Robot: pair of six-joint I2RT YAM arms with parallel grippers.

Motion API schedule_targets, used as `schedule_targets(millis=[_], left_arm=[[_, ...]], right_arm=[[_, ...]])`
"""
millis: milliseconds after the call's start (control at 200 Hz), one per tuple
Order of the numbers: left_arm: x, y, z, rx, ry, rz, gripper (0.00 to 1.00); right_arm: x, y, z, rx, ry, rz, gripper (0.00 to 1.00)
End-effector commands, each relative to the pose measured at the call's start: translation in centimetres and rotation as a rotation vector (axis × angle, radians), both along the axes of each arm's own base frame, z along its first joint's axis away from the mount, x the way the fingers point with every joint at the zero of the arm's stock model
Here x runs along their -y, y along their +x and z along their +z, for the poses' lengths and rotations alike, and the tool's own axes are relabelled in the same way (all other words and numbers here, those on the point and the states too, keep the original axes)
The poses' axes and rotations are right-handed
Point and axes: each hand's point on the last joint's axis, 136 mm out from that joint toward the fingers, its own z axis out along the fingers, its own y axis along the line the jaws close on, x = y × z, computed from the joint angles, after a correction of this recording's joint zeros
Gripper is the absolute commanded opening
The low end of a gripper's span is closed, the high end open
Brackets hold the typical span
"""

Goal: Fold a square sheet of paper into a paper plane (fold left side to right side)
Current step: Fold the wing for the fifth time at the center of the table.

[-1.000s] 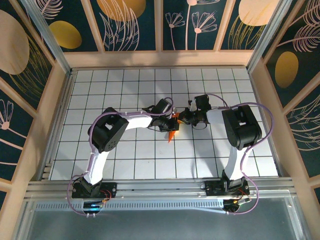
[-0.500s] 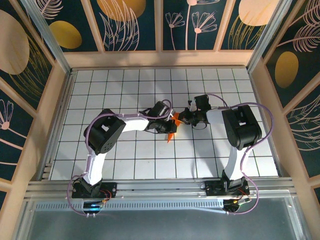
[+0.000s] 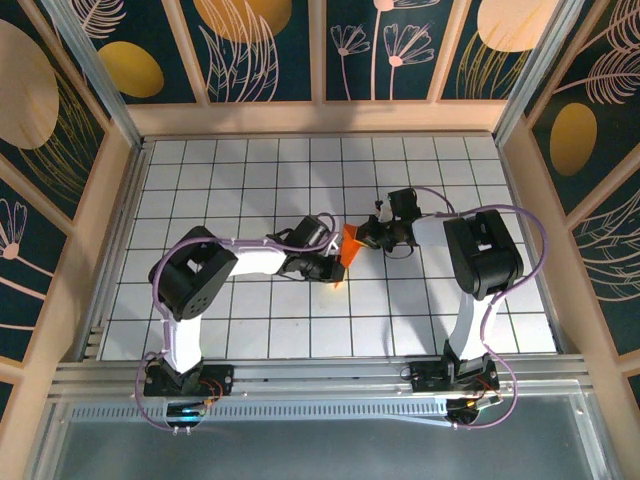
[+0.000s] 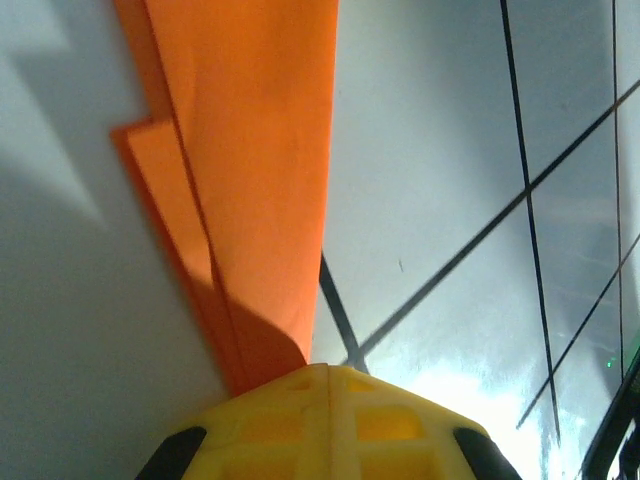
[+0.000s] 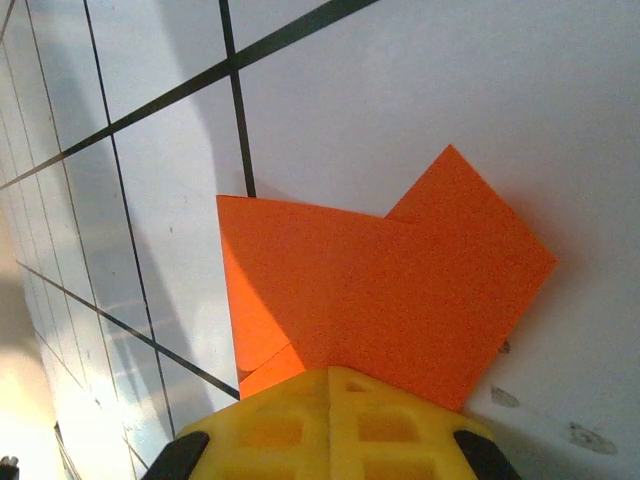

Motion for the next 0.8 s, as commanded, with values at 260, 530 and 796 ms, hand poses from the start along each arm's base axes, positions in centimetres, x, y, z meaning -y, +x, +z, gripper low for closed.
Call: schedule_targets(millis=[260, 530, 796], left_arm=[[-1.3, -0.3, 7.3, 0.086, -0.196, 0.028, 0.02], [-8.1, 5.9, 9.5, 0.321, -0.058, 0.356, 0.18], [-14.4, 8.7, 11.3, 0.534, 0.155, 0.599, 0.41]], right_arm=[[1.2, 2.9, 5.9, 0.142, -0.114, -0.041, 0.23], [2.4, 1.1, 7.3, 0.158, -0.371, -0.155, 0.58], [0.6, -0.9, 6.6, 0.003, -0.561, -0.292, 0.63]])
